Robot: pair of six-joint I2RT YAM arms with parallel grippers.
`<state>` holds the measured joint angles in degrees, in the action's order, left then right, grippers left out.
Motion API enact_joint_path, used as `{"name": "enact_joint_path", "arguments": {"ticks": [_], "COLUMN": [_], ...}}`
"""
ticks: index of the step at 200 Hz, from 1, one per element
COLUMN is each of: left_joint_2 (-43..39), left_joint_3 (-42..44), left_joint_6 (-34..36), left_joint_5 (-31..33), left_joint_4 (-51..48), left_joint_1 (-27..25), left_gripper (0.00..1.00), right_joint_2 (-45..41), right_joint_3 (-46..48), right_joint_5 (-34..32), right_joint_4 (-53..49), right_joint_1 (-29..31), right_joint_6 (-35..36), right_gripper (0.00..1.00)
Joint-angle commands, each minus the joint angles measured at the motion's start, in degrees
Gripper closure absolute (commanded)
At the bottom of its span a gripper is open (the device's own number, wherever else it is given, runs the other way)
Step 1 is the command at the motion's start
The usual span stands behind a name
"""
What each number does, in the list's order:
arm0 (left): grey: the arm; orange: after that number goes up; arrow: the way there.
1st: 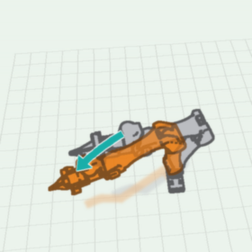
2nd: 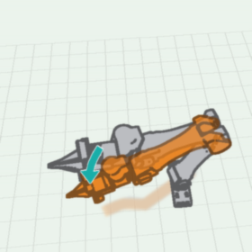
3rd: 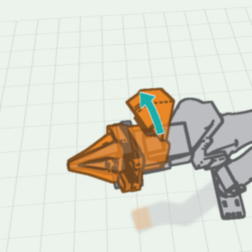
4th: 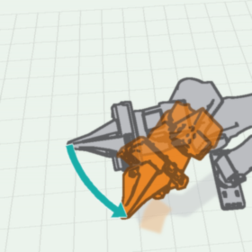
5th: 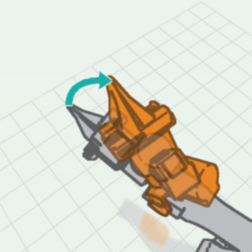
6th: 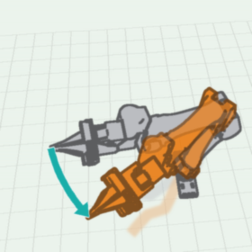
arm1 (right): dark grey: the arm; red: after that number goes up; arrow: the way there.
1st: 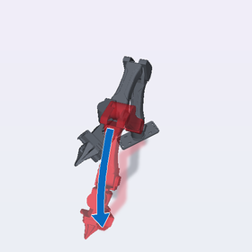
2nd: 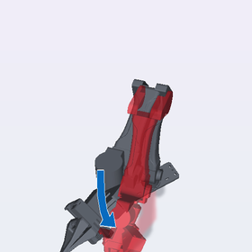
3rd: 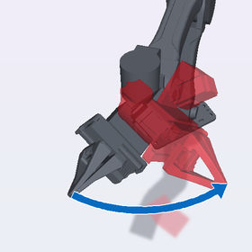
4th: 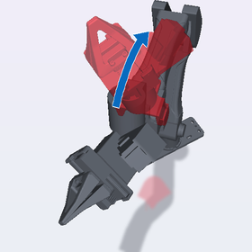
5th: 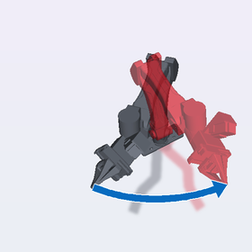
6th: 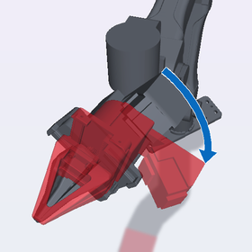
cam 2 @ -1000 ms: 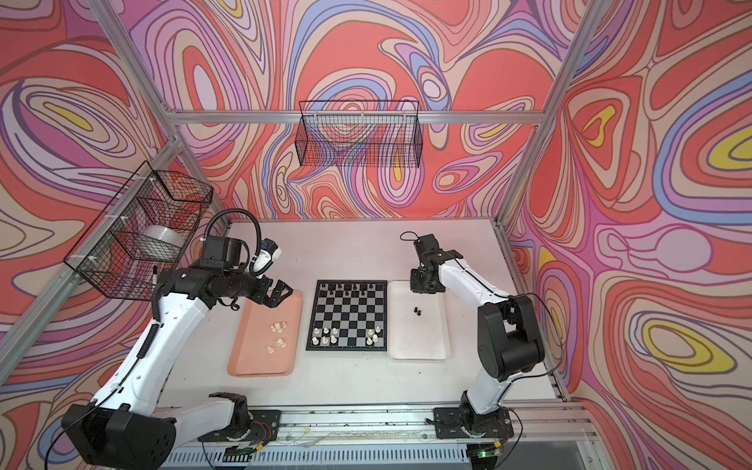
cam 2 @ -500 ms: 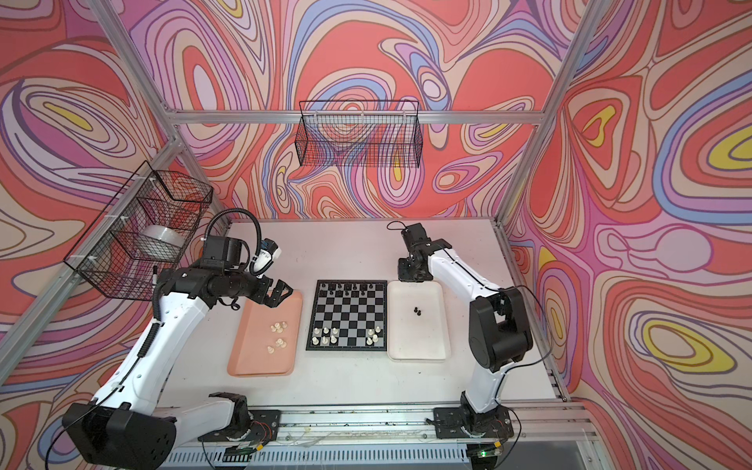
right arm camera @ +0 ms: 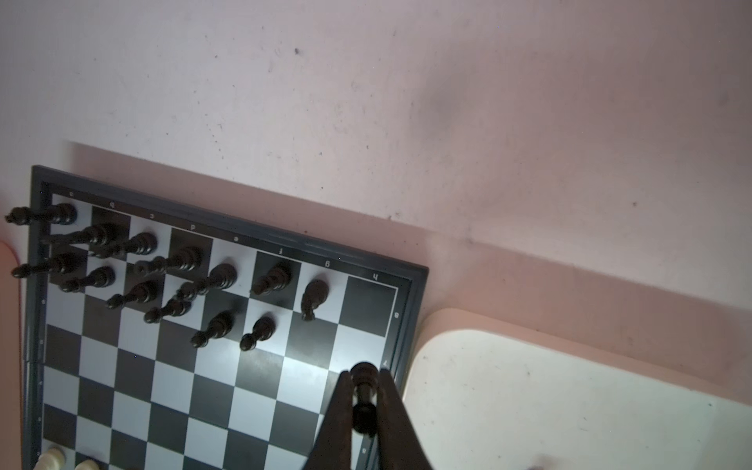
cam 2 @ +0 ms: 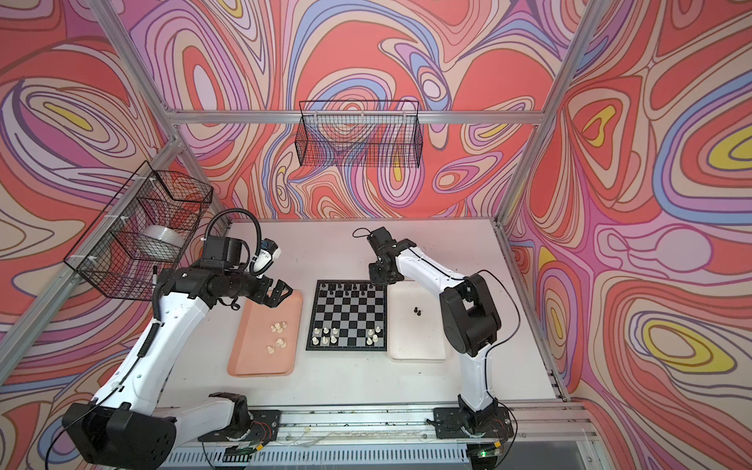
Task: Set up the chess pieces on the board
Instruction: 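Lower the black pawn onto a far-row square and open the right gripper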
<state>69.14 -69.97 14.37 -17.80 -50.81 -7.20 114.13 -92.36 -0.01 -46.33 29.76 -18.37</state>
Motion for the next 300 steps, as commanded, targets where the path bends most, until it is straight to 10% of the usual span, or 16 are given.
{"name": "enact_joint_path", "arguments": {"ticks": [1,300], "left_joint_2": [-0.5,-0.08], "left_joint_3": [-0.65,0.11], "left_joint_6": [0.74,0.93], "left_joint_5": [0.51,1.15], "left_joint_4": [-0.43,0.11], "left_joint_1": [-0.36,-0.36], "left_gripper": [0.0,0.0], "right_joint_2": [1.47,6.5], "right_joint_3": [-2.09,-4.09], "right_joint_5": [-0.85,-4.15], "right_joint_4": [-0.6,0.22], "right_joint_1": [0.54,1.27], "right_joint_6": [-0.51,0.8], "right_gripper": [0.89,0.79]}}
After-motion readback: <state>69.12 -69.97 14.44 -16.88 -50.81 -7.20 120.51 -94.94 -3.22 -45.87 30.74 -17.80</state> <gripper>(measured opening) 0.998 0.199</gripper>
